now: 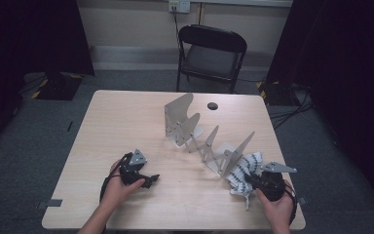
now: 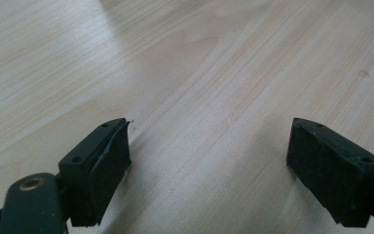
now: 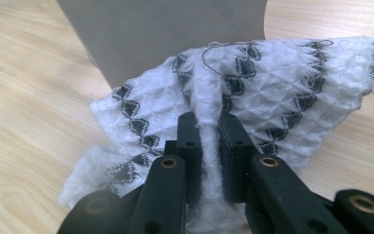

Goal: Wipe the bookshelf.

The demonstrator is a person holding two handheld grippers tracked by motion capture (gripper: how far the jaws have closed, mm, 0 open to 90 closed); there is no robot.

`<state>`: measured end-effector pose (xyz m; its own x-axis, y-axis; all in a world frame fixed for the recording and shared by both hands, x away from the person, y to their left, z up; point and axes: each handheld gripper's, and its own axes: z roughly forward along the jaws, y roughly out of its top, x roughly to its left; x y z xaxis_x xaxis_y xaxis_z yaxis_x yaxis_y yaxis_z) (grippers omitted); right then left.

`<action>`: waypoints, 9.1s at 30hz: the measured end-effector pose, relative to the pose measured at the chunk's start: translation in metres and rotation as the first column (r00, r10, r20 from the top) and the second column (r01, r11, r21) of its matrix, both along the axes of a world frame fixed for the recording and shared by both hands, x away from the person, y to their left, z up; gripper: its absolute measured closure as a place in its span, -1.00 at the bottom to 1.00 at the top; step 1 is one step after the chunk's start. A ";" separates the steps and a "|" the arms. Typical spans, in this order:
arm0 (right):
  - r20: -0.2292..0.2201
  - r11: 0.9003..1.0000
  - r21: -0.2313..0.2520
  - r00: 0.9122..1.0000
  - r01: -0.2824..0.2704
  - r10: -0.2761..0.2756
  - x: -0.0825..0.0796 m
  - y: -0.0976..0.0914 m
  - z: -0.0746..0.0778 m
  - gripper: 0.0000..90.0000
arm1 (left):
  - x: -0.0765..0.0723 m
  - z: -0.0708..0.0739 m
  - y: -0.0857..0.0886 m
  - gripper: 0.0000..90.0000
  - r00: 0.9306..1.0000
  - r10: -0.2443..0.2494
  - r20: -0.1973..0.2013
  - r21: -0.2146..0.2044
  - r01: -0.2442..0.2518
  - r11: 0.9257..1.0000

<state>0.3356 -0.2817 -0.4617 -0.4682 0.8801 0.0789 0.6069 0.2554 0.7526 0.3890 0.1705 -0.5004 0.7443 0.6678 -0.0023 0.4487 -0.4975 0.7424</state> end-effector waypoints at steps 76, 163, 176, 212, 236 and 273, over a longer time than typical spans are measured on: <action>-0.060 0.998 -0.047 0.997 -0.040 0.037 0.016 0.029 -0.020 0.53 | 0.000 0.000 0.000 -0.65 1.000 0.000 0.000 0.000 0.000 1.000; 0.019 0.997 -0.049 0.998 -0.055 0.056 0.033 0.012 0.020 0.79 | 0.000 0.000 0.000 -0.65 1.000 0.000 0.000 0.000 0.000 1.000; -0.047 0.995 -0.073 0.997 -0.062 0.058 0.030 0.021 -0.013 0.77 | 0.000 0.000 0.000 -0.65 1.000 0.000 0.000 0.000 0.000 1.000; 0.011 0.996 -0.015 0.996 -0.087 0.087 0.008 0.018 0.028 0.78 | 0.000 0.000 0.000 -0.66 1.000 -0.001 -0.001 0.000 0.001 1.000; 0.121 0.992 0.003 0.985 -0.123 0.122 -0.002 0.027 0.088 0.78 | 0.000 0.000 0.000 -0.66 1.000 -0.003 -0.001 0.003 0.003 1.000; -0.071 0.994 -0.037 0.992 -0.107 0.105 0.006 0.044 -0.018 0.68 | 0.000 0.000 0.000 -0.66 1.000 -0.004 -0.001 0.004 0.004 1.000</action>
<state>0.3419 -0.2378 -0.4801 -0.5537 0.8289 0.0798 0.6250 0.3504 0.6976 0.3892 0.1707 -0.5003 0.7469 0.6649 -0.0002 0.4473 -0.5022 0.7401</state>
